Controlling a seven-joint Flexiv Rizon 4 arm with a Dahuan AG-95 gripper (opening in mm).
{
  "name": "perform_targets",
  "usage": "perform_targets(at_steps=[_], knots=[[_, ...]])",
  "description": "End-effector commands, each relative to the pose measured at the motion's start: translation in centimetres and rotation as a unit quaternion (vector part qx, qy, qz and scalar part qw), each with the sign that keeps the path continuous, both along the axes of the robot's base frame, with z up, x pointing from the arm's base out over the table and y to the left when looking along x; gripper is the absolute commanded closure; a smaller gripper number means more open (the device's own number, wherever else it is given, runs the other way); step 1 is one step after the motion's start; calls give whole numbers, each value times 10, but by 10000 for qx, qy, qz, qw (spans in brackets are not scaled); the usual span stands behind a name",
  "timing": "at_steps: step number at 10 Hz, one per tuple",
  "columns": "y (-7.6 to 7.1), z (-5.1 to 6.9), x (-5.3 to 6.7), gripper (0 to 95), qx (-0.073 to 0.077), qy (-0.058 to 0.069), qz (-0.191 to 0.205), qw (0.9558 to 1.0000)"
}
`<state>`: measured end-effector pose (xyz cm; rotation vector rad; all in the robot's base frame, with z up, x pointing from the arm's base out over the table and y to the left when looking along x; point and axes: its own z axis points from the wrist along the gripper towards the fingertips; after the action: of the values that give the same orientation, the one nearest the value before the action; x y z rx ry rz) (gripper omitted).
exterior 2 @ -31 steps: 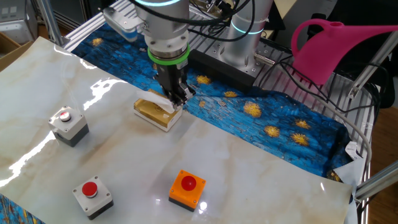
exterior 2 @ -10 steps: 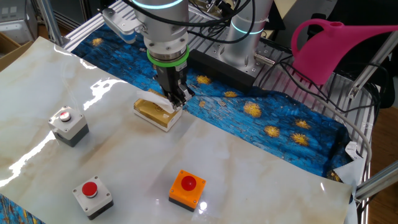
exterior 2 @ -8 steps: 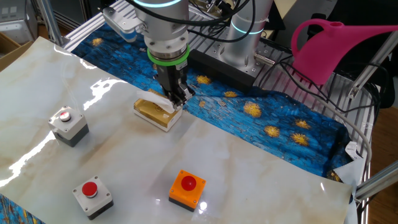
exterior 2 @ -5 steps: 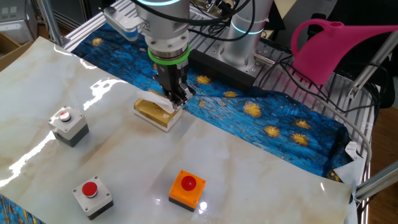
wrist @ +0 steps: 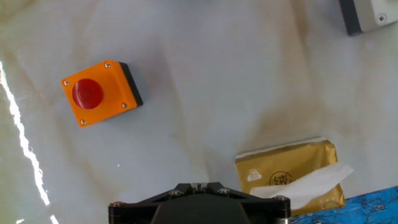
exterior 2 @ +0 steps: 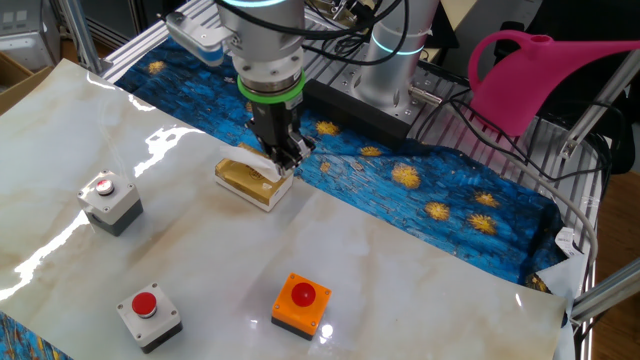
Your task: Press three buttons from left to right in sequence
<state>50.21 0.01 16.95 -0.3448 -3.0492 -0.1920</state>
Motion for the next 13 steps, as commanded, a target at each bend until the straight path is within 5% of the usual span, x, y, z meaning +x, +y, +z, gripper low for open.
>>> perform_targets(at_steps=[1, 7, 11, 13], knots=[[0, 1, -2, 950, -8, -34, 62, 10000], [0, 1, -2, 950, -20, -142, -101, 9998], [0, 1, -2, 950, -25, -685, -54, 9976], [0, 1, -2, 950, -21, -726, -110, 9973]])
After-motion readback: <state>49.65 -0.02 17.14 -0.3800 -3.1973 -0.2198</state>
